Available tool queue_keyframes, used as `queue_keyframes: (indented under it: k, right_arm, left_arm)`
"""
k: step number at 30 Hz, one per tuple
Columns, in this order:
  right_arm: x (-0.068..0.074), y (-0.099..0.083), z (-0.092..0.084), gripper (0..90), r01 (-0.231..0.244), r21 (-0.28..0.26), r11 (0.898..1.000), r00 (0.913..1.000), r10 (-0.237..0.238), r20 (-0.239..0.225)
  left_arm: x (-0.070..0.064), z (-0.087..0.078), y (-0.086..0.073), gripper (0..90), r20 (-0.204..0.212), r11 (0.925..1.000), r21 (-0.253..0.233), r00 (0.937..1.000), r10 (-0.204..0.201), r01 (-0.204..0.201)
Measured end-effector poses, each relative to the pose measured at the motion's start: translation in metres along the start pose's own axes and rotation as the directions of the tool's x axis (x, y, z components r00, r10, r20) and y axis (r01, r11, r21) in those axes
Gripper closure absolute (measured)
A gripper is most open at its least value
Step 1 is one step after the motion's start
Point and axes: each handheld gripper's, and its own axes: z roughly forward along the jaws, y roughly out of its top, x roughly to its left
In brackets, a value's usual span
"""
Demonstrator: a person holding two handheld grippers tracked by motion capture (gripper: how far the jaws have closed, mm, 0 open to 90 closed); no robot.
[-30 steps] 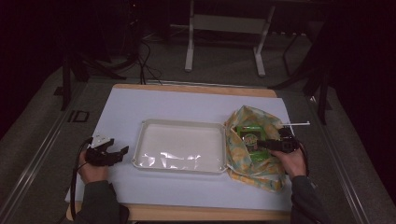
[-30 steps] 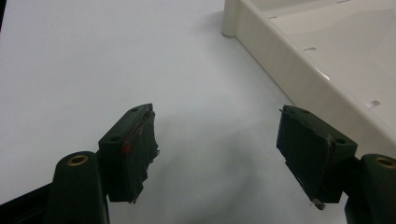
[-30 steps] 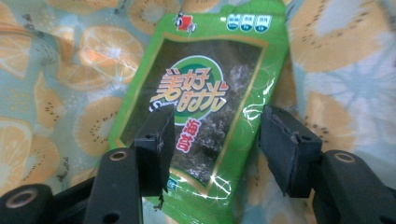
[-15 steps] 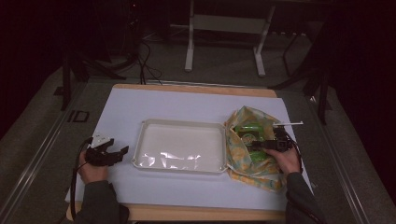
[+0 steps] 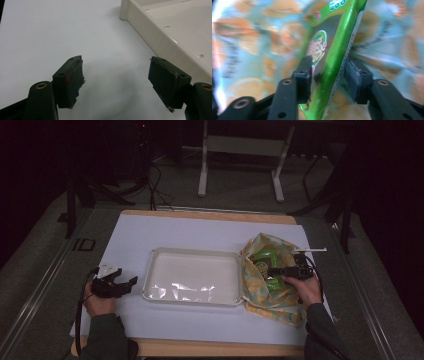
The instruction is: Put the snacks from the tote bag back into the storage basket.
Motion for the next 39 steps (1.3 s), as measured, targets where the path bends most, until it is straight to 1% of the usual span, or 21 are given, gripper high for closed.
queue_keyframes:
  k: [1,3,4,5,8,10,12,13,19,24,25,26,33,39]
  right_arm:
    - [0.002,0.002,0.0,58.6,-0.003,0.002,1.0,0.9996,0.003,-0.03]
    - [0.004,0.003,0.001,58.6,0.0,0.002,1.0,0.9993,0.0,-0.036]
    - [0.009,0.008,0.003,58.3,0.007,0.004,1.0,0.9994,-0.007,-0.032]
    - [0.01,0.009,0.004,58.2,0.006,0.005,1.0,0.9996,-0.006,-0.029]
    - [0.013,0.014,0.008,58.5,0.01,0.018,1.0,0.9999,-0.01,0.003]
    - [0.016,0.014,0.01,61.5,0.008,0.032,0.999,0.9998,-0.009,0.02]
    - [0.018,0.013,0.011,63.2,0.014,0.037,0.999,0.9995,-0.015,0.027]
    - [0.019,0.012,0.01,63.9,0.008,0.038,0.999,0.9996,-0.009,0.028]
    - [0.022,0.007,-0.001,68.3,0.0,0.028,1.0,0.9995,-0.001,0.033]
    - [0.024,0.006,-0.012,71.9,-0.017,0.001,1.0,0.9993,0.017,0.033]
    - [0.024,0.006,-0.012,71.9,-0.017,0.001,1.0,0.9993,0.017,0.033]
    - [0.025,0.005,-0.016,72.1,-0.015,-0.009,1.0,0.9993,0.016,0.035]
    - [0.03,0.004,-0.025,72.3,0.005,-0.025,1.0,0.9988,-0.004,0.049]
    - [0.031,0.005,-0.032,72.4,0.011,-0.036,0.999,0.9983,-0.009,0.057]
  left_arm:
    - [0.0,0.0,0.0,28.3,-0.001,1.0,0.0,1.0,0.0,0.0]
    - [0.0,0.0,0.0,28.4,-0.001,1.0,-0.001,1.0,-0.001,0.001]
    - [0.0,0.0,0.0,28.3,-0.001,1.0,-0.002,1.0,-0.003,0.003]
    - [0.0,0.0,0.0,28.3,0.0,1.0,-0.002,1.0,-0.003,0.003]
    - [0.0,0.0,0.0,28.3,0.001,1.0,-0.002,1.0,-0.003,0.003]
    - [0.0,0.0,0.0,28.3,0.001,1.0,-0.003,1.0,-0.004,0.004]
    - [0.0,0.0,0.0,28.3,0.002,1.0,-0.003,1.0,-0.004,0.004]
    - [0.0,0.0,0.0,28.3,0.001,1.0,-0.003,1.0,-0.004,0.004]
    - [0.0,0.0,0.0,28.3,0.0,1.0,-0.003,1.0,-0.002,0.002]
    - [0.0,0.0,0.0,28.3,0.0,1.0,-0.002,1.0,-0.002,0.002]
    - [0.0,0.0,0.0,28.3,0.0,1.0,-0.002,1.0,-0.002,0.002]
    - [0.0,0.0,0.0,28.3,0.0,1.0,-0.003,1.0,-0.002,0.002]
    - [0.0,0.0,0.0,28.3,-0.002,1.0,-0.004,1.0,-0.002,0.002]
    - [0.0,-0.001,0.0,28.3,-0.001,1.0,-0.006,1.0,-0.004,0.004]
